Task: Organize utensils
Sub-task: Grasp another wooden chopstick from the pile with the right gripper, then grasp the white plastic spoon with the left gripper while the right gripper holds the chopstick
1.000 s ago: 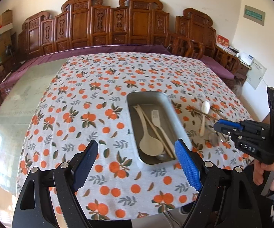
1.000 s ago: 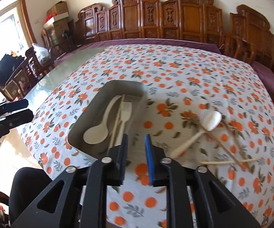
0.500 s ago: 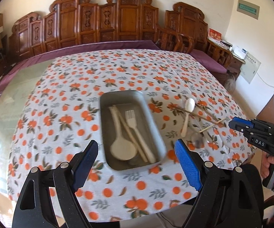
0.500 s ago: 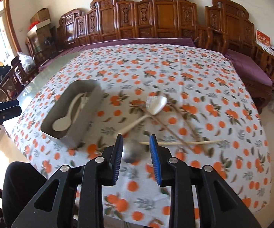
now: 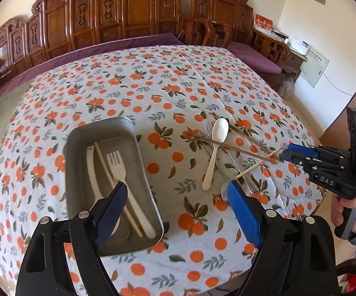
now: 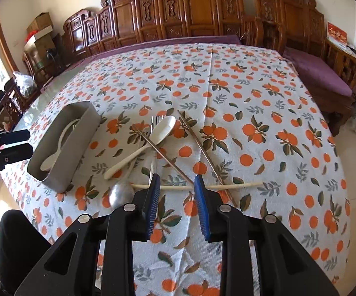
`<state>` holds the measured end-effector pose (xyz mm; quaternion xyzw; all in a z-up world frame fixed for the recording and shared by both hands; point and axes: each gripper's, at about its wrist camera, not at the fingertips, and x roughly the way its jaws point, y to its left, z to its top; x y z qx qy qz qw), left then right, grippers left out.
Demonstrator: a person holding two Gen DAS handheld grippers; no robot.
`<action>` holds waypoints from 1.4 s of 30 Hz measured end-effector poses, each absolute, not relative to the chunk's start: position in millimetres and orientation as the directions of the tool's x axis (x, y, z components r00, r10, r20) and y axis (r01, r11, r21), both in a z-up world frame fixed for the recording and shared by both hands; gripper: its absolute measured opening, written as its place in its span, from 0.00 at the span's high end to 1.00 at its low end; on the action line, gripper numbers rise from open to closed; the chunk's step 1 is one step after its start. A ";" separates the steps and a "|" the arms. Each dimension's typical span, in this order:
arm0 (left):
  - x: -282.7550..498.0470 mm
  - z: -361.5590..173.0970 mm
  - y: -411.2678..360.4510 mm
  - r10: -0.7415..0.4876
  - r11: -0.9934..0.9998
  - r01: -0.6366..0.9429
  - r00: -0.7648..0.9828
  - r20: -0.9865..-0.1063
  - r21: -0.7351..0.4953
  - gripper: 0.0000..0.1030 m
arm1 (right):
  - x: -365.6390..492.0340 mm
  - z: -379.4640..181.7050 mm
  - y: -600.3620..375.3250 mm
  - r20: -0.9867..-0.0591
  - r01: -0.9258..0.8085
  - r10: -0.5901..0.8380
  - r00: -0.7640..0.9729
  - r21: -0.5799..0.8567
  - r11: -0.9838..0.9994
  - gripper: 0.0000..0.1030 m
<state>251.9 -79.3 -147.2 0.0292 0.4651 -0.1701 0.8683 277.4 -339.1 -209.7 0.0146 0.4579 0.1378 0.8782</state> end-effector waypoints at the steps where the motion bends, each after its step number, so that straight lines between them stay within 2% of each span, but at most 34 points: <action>1: 254.8 -148.6 -81.4 -0.268 0.940 0.325 0.506 -0.820 -0.107 0.23 | 282.9 -212.9 -337.9 -0.805 -0.237 0.259 0.534 0.152 0.960 0.70; 9: 272.3 -160.7 -88.8 -0.276 0.938 0.322 0.469 -0.839 -0.129 0.23 | 307.9 -241.6 -328.6 -0.844 -0.235 0.213 0.492 0.107 0.966 0.70; 19: 280.7 -176.8 -95.1 -0.292 0.931 0.332 0.433 -0.853 -0.150 0.23 | 321.4 -257.1 -318.1 -0.852 -0.266 0.233 0.470 0.115 0.957 0.70; 27: 286.1 -182.6 -100.8 -0.293 0.926 0.345 0.411 -0.863 -0.150 0.23 | 341.6 -273.2 -301.9 -0.880 -0.354 0.228 0.418 0.074 0.932 0.71; 30: 288.7 -183.0 -105.5 -0.295 0.923 0.356 0.406 -0.865 -0.147 0.23 | 345.9 -273.4 -302.3 -0.876 -0.370 0.226 0.426 0.059 0.927 0.83; 32: 291.3 -184.3 -109.0 -0.293 0.921 0.361 0.402 -0.868 -0.144 0.23 | 348.1 -270.7 -304.2 -0.869 -0.379 0.242 0.432 0.068 0.923 0.88; 33: 293.2 -185.2 -111.4 -0.293 0.920 0.364 0.400 -0.869 -0.143 0.23 | 348.6 -268.9 -305.9 -0.864 -0.383 0.247 0.439 0.069 0.921 0.94; 39: 304.3 -193.8 -129.5 -0.290 0.914 0.383 0.386 -0.876 -0.133 0.23 | 348.4 -250.1 -320.9 -0.818 -0.388 0.292 0.496 0.092 0.917 0.94; 42: 313.1 -199.5 -142.7 -0.281 0.905 0.410 0.375 -0.884 -0.114 0.27 | 348.0 -242.5 -329.0 -0.804 -0.377 0.297 0.515 0.099 0.921 0.94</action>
